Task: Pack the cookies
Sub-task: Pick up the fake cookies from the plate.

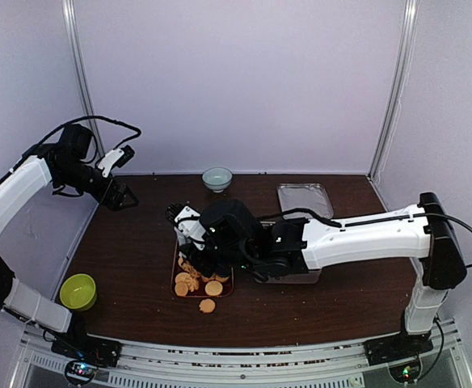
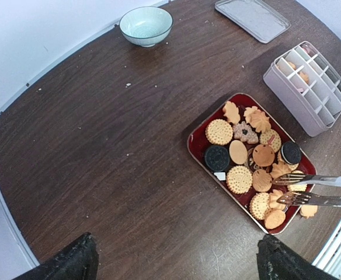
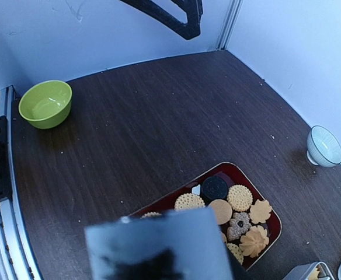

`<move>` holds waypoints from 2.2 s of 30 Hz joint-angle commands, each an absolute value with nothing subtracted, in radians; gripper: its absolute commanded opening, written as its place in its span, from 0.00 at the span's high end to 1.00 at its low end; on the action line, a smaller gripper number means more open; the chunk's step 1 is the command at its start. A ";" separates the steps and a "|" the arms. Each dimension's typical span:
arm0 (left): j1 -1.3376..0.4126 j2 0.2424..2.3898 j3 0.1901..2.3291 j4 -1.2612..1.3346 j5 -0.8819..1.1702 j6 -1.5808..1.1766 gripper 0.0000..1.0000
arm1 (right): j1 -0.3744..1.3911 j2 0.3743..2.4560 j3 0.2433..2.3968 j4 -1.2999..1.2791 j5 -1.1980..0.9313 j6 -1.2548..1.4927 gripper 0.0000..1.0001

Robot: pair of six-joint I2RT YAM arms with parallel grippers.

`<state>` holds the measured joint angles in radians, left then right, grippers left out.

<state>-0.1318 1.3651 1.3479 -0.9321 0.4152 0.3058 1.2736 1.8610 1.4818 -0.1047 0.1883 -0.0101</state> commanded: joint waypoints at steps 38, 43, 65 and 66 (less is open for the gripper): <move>-0.123 1.346 1.340 -0.930 0.466 0.322 0.02 | 1.237 1.905 1.395 -0.110 0.233 -0.001 0.61; -0.124 1.353 1.342 -0.930 0.478 0.319 0.02 | 1.235 1.878 1.384 -0.113 0.231 -0.005 0.74; -0.124 1.375 1.374 -0.942 0.497 0.309 0.02 | 1.124 1.609 1.347 -0.026 0.252 0.045 0.83; -0.123 1.377 1.379 -0.942 0.494 0.310 0.03 | 1.106 1.576 1.306 -0.015 0.270 0.061 0.83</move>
<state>-0.1318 1.3651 1.3479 -0.9447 0.4763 0.3058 1.1618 1.6985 1.4048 -0.0704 0.2092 0.0139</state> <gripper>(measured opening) 0.976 0.314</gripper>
